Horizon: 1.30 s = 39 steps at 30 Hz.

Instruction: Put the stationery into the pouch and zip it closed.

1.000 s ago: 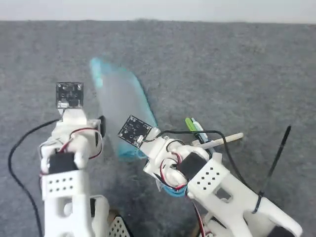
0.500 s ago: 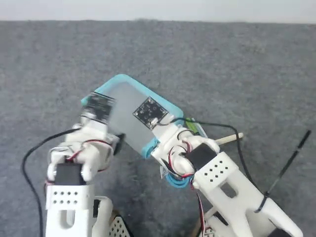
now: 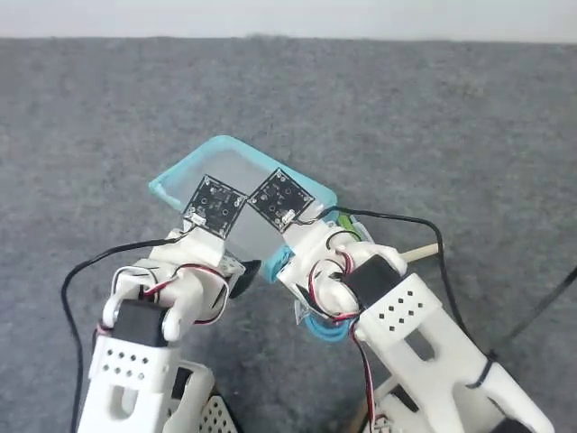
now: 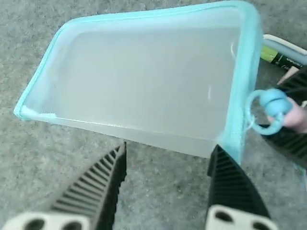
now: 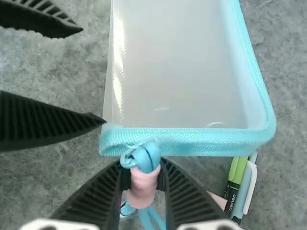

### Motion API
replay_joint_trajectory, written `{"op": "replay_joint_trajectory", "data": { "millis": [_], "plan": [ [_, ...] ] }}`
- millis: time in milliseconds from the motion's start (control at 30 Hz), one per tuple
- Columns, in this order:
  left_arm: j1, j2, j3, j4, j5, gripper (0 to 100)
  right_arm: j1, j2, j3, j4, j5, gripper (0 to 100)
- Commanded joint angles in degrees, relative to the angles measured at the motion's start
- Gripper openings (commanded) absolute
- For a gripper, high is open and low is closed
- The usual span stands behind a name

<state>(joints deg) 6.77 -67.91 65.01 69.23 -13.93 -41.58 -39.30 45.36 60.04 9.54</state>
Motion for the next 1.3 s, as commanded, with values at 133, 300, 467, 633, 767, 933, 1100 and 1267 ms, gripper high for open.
{"op": "replay_joint_trajectory", "data": {
  "millis": [133,300,467,633,767,933,1100,1267],
  "plan": [
    [-1.4,-1.2,-2.7,-2.0,6.8,27,6.3,-2.1,-3.8,-4.5,-8.4,0.6],
    [-5.4,-1.1,-2.7,-4.7,10.5,27,6.4,-2.1,-3.7,-5.6,-9.6,0.6],
    [1.3,-1.2,-1.1,-5.3,10.3,28,6.3,-2.1,-3.8,-6.8,-10.0,0.6],
    [3.6,-1.2,2.6,-11.3,10.2,29,6.3,-2.1,-3.8,-6.4,-11.0,0.6],
    [4.0,-1.2,3.8,-13.2,10.1,29,6.2,-2.1,-3.8,-6.2,-10.8,0.6],
    [3.8,-0.9,5.2,-17.0,10.5,29,2.6,-2.2,-3.8,-5.1,-9.4,0.6],
    [3.5,-0.8,7.3,-20.0,10.3,29,2.2,-2.2,-3.8,-4.9,-9.1,0.6],
    [1.6,-0.8,8.0,-20.6,10.2,27,2.3,-2.2,-3.7,-4.0,-7.8,0.6]
  ]
}}
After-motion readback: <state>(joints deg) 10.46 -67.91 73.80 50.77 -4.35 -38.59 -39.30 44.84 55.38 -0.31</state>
